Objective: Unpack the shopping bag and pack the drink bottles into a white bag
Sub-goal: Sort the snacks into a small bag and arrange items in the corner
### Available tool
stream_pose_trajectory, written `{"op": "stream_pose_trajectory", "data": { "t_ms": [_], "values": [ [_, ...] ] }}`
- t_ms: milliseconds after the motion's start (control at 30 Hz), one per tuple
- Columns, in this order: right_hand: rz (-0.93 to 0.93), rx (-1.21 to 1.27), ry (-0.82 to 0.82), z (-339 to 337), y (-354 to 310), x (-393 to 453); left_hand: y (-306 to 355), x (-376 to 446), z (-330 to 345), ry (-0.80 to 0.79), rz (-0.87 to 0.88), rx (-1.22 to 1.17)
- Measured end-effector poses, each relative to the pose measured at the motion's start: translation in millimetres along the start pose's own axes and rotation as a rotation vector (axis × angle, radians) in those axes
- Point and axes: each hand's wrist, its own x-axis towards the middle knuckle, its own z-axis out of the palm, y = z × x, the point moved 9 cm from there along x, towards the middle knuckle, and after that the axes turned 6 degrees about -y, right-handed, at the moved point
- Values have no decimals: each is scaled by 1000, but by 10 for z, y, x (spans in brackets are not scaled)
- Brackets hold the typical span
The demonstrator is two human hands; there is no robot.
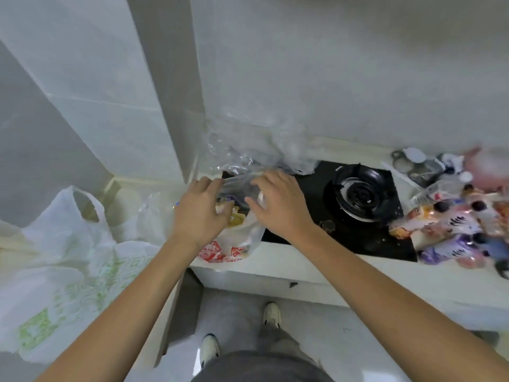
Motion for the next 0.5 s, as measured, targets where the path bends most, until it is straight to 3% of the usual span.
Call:
{"op": "stream_pose_trajectory", "data": {
  "t_ms": [233,500],
  "values": [
    [291,-22,79,-514,682,-997,1222,-34,266,-55,344,27],
    [542,-40,183,-1060,1806,-2381,2787,-240,960,-140,539,25]
  ]
}}
